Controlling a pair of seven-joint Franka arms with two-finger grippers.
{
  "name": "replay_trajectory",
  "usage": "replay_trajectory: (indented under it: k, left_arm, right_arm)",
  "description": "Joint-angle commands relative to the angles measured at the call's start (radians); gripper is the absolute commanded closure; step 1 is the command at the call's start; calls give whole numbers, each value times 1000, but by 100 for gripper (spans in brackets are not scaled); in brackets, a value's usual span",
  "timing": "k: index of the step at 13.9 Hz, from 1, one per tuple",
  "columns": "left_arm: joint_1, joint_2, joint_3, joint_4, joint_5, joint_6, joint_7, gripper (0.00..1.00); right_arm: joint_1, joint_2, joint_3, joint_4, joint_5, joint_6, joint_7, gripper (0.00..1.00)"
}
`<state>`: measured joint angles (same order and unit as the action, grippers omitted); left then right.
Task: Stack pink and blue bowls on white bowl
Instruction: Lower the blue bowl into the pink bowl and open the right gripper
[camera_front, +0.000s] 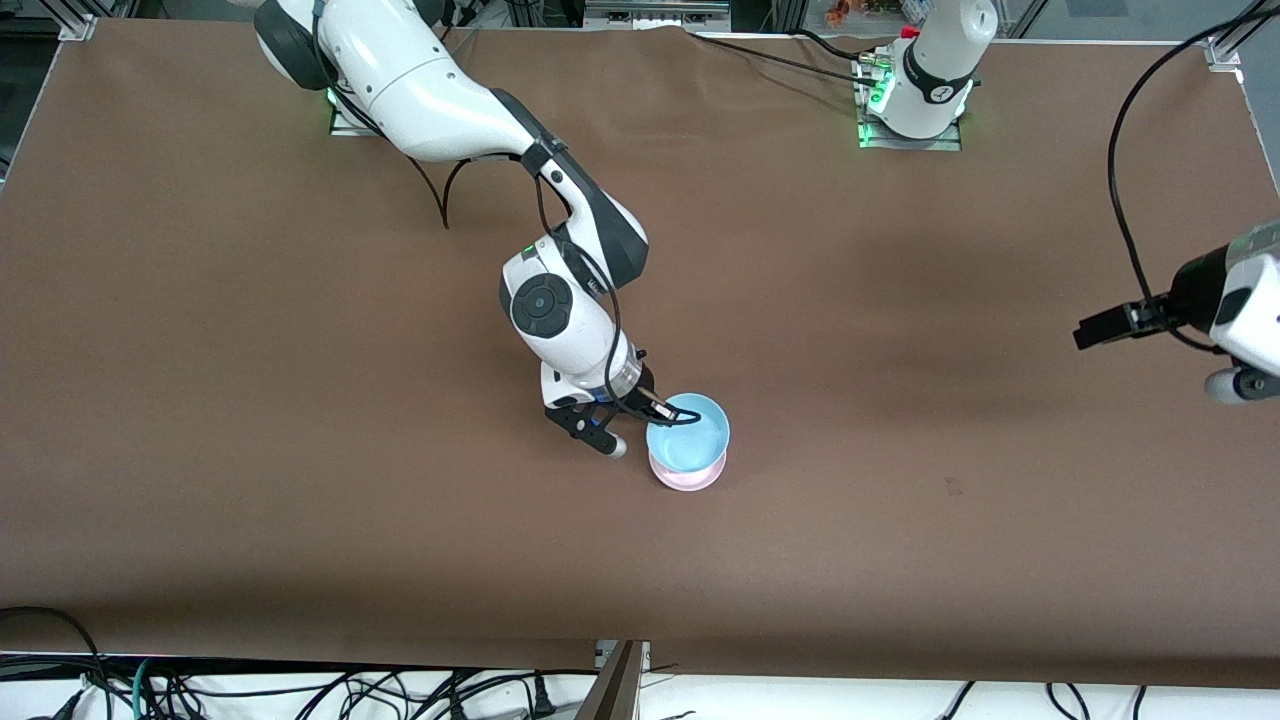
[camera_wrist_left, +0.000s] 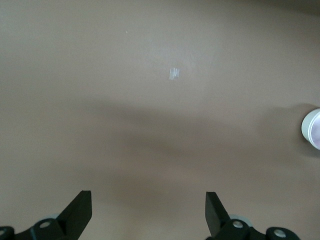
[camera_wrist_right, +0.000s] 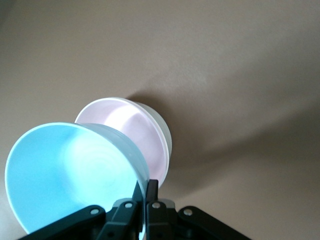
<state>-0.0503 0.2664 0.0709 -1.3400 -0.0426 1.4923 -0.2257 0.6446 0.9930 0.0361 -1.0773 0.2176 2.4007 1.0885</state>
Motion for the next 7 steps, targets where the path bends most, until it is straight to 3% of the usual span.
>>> replay_trajectory:
  k: [1, 7]
  left_arm:
    - [0, -70, -17, -94, 29, 5, 22, 0]
    - [9, -61, -43, -110, 30, -1, 108, 0]
  right_arm:
    - [17, 35, -12, 48, -27, 24, 7, 100]
    - [20, 61, -12, 50, -89, 51, -18, 100]
